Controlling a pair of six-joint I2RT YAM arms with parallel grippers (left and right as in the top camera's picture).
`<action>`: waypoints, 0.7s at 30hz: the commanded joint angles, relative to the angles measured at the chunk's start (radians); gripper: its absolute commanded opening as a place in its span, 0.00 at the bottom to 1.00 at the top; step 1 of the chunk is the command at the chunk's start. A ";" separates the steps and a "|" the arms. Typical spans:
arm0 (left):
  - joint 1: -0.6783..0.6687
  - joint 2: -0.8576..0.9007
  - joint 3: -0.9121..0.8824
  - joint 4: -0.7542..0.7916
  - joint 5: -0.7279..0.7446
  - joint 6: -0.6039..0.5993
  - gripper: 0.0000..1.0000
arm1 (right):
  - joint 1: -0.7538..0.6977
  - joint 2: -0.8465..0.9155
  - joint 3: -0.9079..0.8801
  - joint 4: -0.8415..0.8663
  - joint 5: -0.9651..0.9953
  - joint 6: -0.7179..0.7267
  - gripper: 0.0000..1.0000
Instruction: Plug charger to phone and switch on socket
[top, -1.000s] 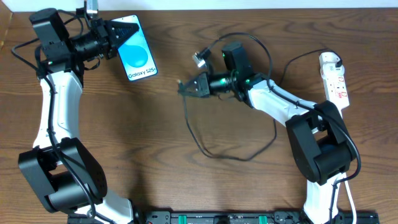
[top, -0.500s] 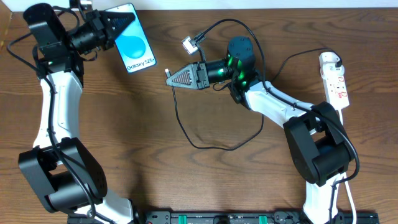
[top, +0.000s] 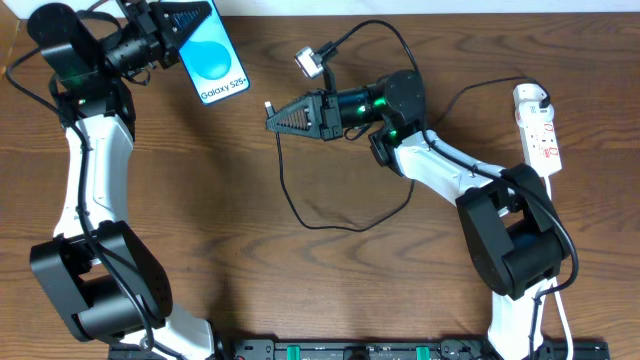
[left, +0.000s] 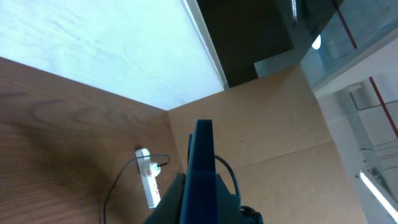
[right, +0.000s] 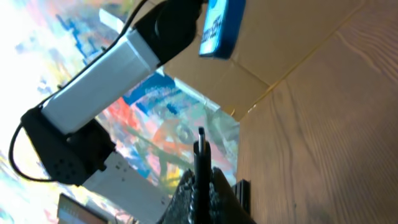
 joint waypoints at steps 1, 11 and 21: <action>-0.034 -0.010 0.010 0.013 0.000 -0.033 0.08 | 0.005 0.001 0.003 0.023 -0.001 0.069 0.01; -0.093 -0.010 0.010 0.013 -0.009 0.021 0.08 | 0.042 0.001 0.003 0.023 -0.023 0.021 0.02; -0.095 -0.010 0.010 0.013 -0.009 0.021 0.08 | 0.046 0.001 0.003 0.023 0.007 0.003 0.02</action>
